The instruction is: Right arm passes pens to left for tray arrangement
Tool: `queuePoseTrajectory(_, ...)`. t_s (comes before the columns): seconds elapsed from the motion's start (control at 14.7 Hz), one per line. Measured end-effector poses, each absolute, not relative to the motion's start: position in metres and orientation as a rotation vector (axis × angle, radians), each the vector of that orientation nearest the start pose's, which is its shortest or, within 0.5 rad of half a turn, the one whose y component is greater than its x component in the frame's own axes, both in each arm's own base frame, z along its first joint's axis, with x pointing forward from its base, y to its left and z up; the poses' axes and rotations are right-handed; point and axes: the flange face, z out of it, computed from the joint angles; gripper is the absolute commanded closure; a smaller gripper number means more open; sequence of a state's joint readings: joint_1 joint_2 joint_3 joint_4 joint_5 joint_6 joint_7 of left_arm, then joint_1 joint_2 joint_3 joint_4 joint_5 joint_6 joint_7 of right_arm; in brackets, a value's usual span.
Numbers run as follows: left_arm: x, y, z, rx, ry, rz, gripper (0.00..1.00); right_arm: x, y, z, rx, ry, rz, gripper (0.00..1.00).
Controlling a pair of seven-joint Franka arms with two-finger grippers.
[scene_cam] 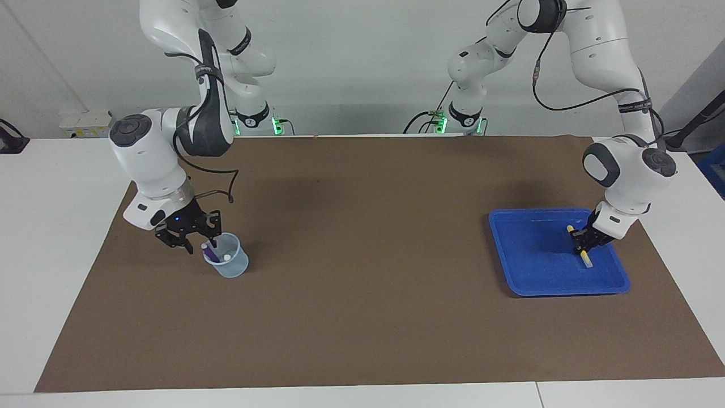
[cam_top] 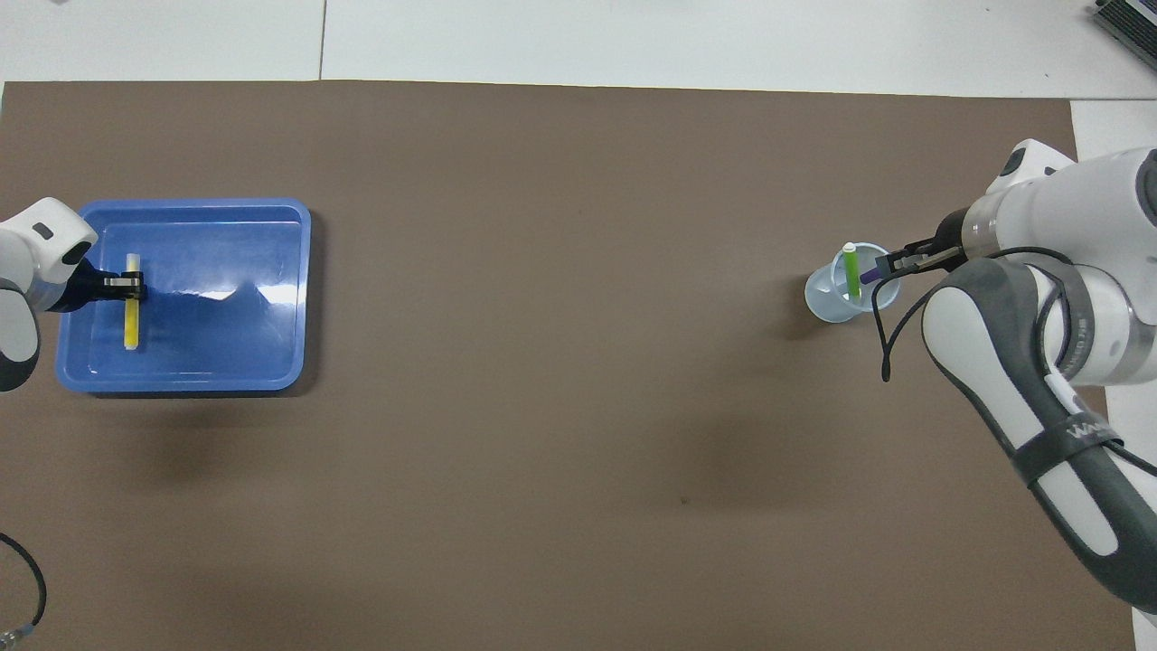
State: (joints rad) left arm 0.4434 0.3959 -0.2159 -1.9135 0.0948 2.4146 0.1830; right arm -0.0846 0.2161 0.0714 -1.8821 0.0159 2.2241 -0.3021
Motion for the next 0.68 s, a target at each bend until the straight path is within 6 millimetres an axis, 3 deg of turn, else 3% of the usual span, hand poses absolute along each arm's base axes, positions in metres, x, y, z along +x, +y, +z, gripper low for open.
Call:
queuePoseTrajectory(0.07, 0.6175, 0.1516, 0.3017, -3.127, 0.003, -0.185, 0.64, 0.6224, -0.0098, 0.4066, -3.097, -0.433, -0.201, 0.44)
queuePoseTrajectory(0.14, 0.6169, 0.1514, 0.3005, -3.128, 0.004, -0.183, 0.59, 0.6224, -0.0093, 0.4063, -3.096, -0.434, -0.2, 0.37)
queuePoseTrajectory(0.2, 0.6169, 0.1515, 0.3004, -3.127, 0.004, -0.183, 0.48, 0.6224, -0.0088, 0.4063, -3.096, -0.435, -0.2, 0.29)
queuePoseTrajectory(0.54, 0.6168, 0.151, 0.3001, -3.128, 0.006, -0.182, 0.43, 0.6227, -0.0082, 0.4017, -3.095, -0.426, -0.186, 0.27)
queuePoseTrajectory(0.68, 0.6167, 0.1512, 0.3001, -3.128, 0.005, -0.182, 0.34, 0.6229, -0.0082, 0.3992, -3.095, -0.42, -0.179, 0.27)
